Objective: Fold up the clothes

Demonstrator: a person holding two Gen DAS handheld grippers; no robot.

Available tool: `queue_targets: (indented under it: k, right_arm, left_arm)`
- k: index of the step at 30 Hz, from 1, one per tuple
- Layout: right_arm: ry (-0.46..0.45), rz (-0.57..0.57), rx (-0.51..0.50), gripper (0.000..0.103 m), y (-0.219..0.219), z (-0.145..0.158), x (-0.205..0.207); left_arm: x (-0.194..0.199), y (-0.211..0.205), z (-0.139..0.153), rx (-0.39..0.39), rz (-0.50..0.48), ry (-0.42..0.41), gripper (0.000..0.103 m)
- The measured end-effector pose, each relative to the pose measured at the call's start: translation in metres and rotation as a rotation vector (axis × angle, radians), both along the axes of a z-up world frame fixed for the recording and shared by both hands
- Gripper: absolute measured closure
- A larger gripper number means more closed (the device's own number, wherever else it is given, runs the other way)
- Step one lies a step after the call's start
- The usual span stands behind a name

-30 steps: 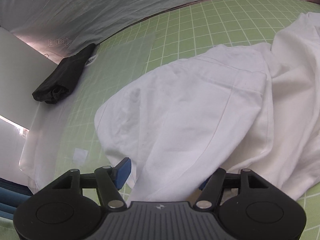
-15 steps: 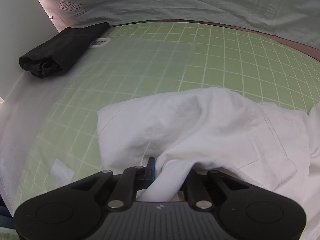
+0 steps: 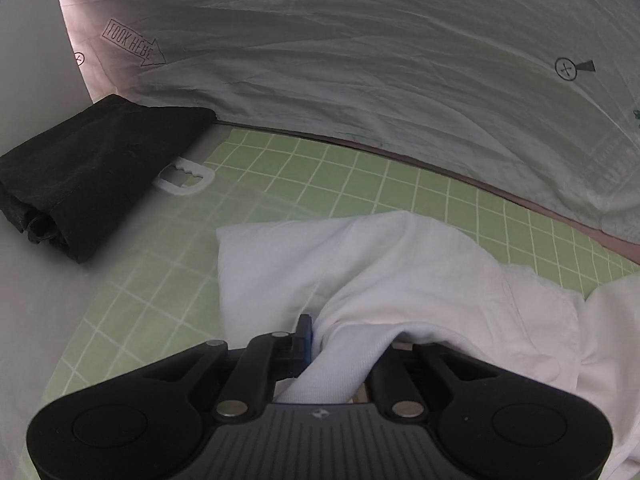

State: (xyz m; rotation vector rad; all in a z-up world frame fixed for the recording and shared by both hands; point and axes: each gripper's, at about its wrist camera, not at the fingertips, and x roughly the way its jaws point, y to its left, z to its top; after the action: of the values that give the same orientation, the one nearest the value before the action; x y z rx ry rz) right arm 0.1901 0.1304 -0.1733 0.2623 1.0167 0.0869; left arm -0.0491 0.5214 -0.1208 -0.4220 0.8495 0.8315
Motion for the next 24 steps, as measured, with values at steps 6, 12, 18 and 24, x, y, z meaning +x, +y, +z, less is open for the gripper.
queue_targets:
  k: [6, 12, 18, 24]
  right_arm:
    - [-0.041, -0.054, 0.017, 0.094, -0.055, 0.032, -0.036]
    - [-0.112, -0.081, 0.044, 0.096, -0.122, 0.075, -0.091]
    - [-0.085, -0.114, 0.028, 0.096, -0.167, 0.075, -0.147]
    - [-0.003, -0.066, -0.094, 0.083, -0.164, 0.043, -0.167]
  left_arm:
    - [-0.061, -0.017, 0.038, 0.038, 0.084, -0.063, 0.096]
    - [-0.159, -0.04, 0.063, 0.043, 0.259, -0.097, 0.096]
    - [-0.233, -0.065, -0.001, -0.087, 0.394, 0.032, 0.092]
    - [-0.257, -0.099, -0.018, -0.101, 0.34, 0.093, 0.071]
